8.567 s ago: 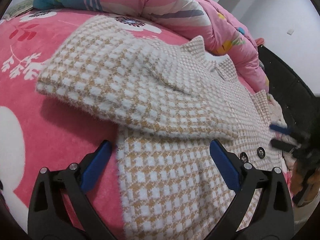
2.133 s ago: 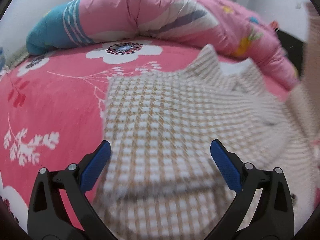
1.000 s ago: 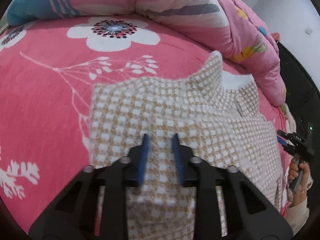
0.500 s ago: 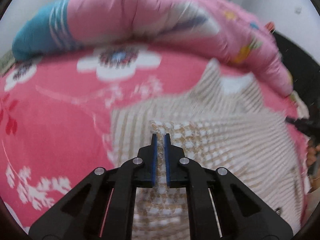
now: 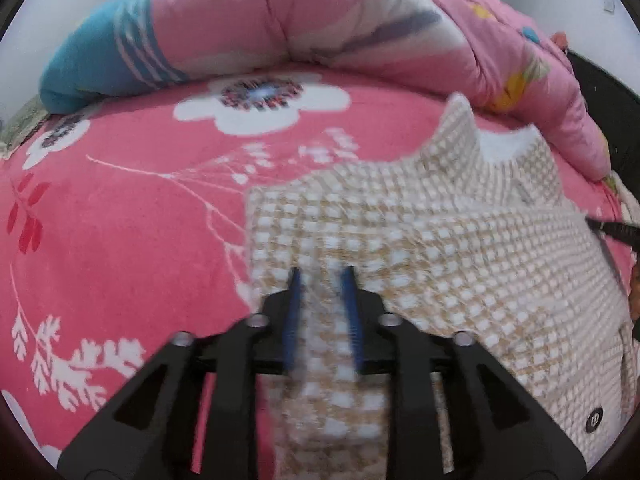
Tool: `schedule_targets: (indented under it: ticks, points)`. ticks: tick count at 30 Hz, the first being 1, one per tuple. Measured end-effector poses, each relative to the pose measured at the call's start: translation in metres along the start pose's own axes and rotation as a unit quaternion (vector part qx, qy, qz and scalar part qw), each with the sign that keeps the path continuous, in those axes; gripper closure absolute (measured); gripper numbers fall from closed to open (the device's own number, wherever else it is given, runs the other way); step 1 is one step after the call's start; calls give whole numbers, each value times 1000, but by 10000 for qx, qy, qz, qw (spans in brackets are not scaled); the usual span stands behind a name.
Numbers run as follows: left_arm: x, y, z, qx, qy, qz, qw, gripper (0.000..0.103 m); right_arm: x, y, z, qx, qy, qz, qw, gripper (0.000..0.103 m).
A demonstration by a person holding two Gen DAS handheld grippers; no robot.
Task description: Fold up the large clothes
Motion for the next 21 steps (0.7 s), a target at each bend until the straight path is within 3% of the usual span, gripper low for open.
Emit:
schedule_targets:
  ticks: [3,4,5,7,11,12,13,15,19,21]
  points:
    - [34,1,-13,155,78,339,9993,71,25,9,-12,278,159,201,9993,95]
    - [48,5,-14,90,150,429,9989,71,39,15,-22,486,141,316,9982,87]
    - [60,1,-8,-46,260,497,9984,69,52,23,-34,684,50,426,9967,66]
    - [81,21,6,-350,463,444,9973,63,64,38,-56,1019,-158,478,9935,52]
    - [72,75,39,-748,400,-183,9962,58,42,67,-105,1719,-182,-36,9849,52]
    - [42,77,44,-711,139,-501,9961,54,29,70,-107,1722,-17,-211,9848,52]
    - [28,88,46,-711,108,-592,9957,53,4,73,-104,1670,294,-530,9841,49]
    - [15,76,45,-785,33,-312,9964,52,-17,74,-101,1610,403,-570,9845,47]
    - [27,60,55,-780,56,-178,9968,53,13,78,-108,1380,529,-604,9872,47]
    - [32,53,74,-1085,131,14,9940,41,31,90,-124,1670,299,-455,9845,47]
Point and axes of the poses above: each gripper's, at about its wrist camera, not at the fingertips, and x roughly against the way its jaws point, z to its right, y to its underside, the point moved 7 cm from there along -x, roughly the way its jaws point, and after that the axes turned 14 degrees about -z, right-handed, at the moved point
